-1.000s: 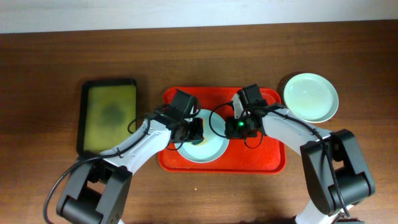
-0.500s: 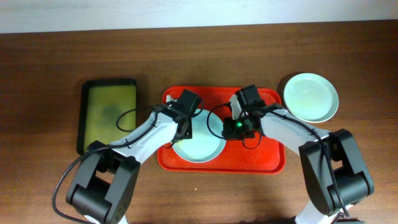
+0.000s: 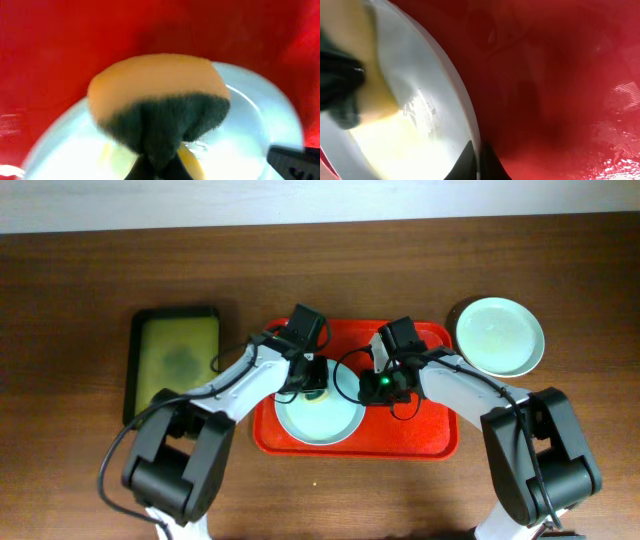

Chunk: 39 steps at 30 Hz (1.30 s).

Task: Clean dirty plates on tray and stack at the side
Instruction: 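Scrub the light blue plate with the sponge in the left gripper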

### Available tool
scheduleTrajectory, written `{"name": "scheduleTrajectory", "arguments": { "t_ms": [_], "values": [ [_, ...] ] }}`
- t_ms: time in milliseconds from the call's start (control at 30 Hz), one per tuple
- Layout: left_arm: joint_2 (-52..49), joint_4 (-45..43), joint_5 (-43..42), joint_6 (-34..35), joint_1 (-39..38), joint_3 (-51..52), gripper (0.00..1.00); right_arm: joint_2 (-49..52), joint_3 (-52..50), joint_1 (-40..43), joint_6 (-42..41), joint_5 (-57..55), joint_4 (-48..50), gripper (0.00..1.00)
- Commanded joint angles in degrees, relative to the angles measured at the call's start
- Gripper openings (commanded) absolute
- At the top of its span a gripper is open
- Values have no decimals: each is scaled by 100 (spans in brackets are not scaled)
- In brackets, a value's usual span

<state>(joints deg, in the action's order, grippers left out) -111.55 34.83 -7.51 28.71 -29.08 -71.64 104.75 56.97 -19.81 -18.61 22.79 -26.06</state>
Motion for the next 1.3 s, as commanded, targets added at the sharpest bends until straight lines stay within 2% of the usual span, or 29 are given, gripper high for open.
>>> {"name": "scheduleTrajectory", "arguments": {
  "t_ms": [0, 33, 133, 267, 400, 533, 733, 833, 1033, 1133, 1267],
  "values": [
    [-452, 9, -562, 55, -76, -46, 0, 76, -57, 28, 28, -92, -7, 4],
    [-540, 13, -450, 48, -76, -46, 0, 76, -57, 28, 28, -92, -7, 4],
    [-584, 258, 592, -7, -76, -55, 0, 76, -57, 28, 31, -92, -9, 4],
    [-520, 1060, 2151, -2, 17, -337, 0, 76, -57, 28, 31, -92, -11, 4],
    [-299, 1762, 2837, -4, 190, -859, 0, 76, -57, 37, 31, -92, -7, 4],
    [-31, 1740, 2260, -4, 240, -1078, 0, 76, -57, 33, 31, -92, -7, 4],
    [-103, 1344, 177, -9, 144, -911, 0, 76, -57, 33, 28, -94, -4, 4],
    [-149, 975, -398, -72, -7, -612, 0, 74, -57, 33, 31, -98, -4, 4],
    [-149, 671, -227, -138, -345, -22, 0, 76, -57, 37, 26, -157, -7, 4],
    [-149, 782, 485, -138, -356, 103, 0, 76, -57, 37, 28, -162, -11, 4],
    [-146, 1311, 1954, -136, -315, 70, 0, 76, -57, 37, 28, -160, -28, 4]
  ]
}}
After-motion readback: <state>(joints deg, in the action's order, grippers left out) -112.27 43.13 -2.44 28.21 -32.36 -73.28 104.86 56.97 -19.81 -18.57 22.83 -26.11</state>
